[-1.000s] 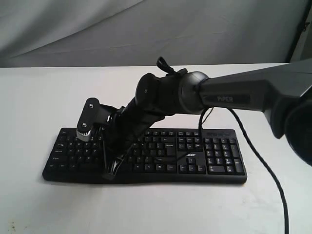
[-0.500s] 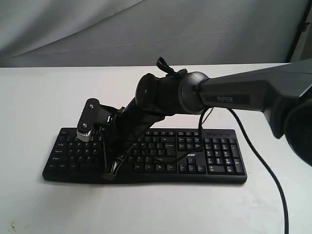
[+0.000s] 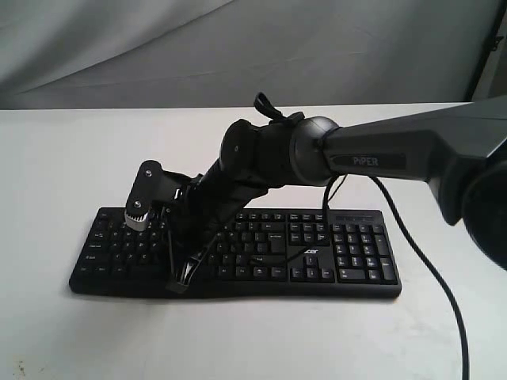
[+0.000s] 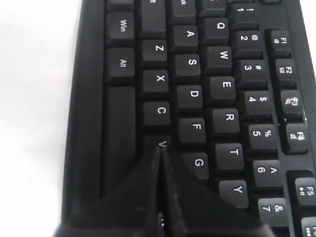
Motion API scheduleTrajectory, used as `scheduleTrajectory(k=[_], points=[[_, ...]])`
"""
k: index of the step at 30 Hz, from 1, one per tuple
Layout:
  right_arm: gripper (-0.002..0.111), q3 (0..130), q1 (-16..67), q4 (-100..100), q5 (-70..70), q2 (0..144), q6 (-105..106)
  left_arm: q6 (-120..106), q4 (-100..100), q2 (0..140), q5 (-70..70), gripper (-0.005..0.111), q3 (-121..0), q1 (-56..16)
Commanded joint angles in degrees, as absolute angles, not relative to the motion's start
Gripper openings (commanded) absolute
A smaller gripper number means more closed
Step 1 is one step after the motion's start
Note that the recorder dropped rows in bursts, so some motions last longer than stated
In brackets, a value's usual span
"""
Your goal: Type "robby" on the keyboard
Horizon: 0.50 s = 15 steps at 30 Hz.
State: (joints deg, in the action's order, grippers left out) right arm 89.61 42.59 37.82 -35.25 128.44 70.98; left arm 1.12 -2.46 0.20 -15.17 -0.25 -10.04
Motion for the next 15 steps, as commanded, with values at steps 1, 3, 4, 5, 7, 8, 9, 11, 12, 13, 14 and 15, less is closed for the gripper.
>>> scheduleTrajectory(k=[1,3,4,5,7,8,9,11,12,13,14,15], points=[[0.000,89.81,42.63,37.47,-36.00,128.40,71.08,1.28,-2.74,0.00,-14.84,0.000,0.00,-10.36],[0.000,89.81,42.63,37.05,-36.00,128.40,70.46,1.28,-2.74,0.00,-14.84,0.000,0.00,-10.36],[0.000,89.81,42.63,36.94,-36.00,128.40,70.45,1.28,-2.74,0.00,-14.84,0.000,0.00,-10.36],[0.000,89.81,42.63,36.82,-36.00,128.40,70.33,1.28,-2.74,0.00,-14.84,0.000,0.00,-10.36],[0.000,89.81,42.63,36.73,-36.00,128.40,70.21,1.28,-2.74,0.00,-14.84,0.000,0.00,-10.36],[0.000,89.81,42.63,36.73,-36.00,128.40,70.21,1.28,-2.74,0.00,-14.84,0.000,0.00,-10.36],[0.000,89.81,42.63,36.73,-36.00,128.40,70.21,1.28,-2.74,0.00,-14.84,0.000,0.00,-10.36],[0.000,89.81,42.63,36.73,-36.00,128.94,70.21,1.28,-2.74,0.00,-14.84,0.000,0.00,-10.36],[0.000,89.81,42.63,36.73,-35.75,129.20,70.21,1.28,-2.74,0.00,-14.84,0.000,0.00,-10.36],[0.000,89.81,42.63,36.73,-35.62,129.65,70.21,1.28,-2.74,0.00,-14.84,0.000,0.00,-10.36],[0.000,89.81,42.63,36.73,-35.62,129.78,70.21,1.28,-2.74,0.00,-14.84,0.000,0.00,-10.36],[0.000,89.81,42.63,36.73,-35.62,129.78,70.21,1.28,-2.74,0.00,-14.84,0.000,0.00,-10.36]])
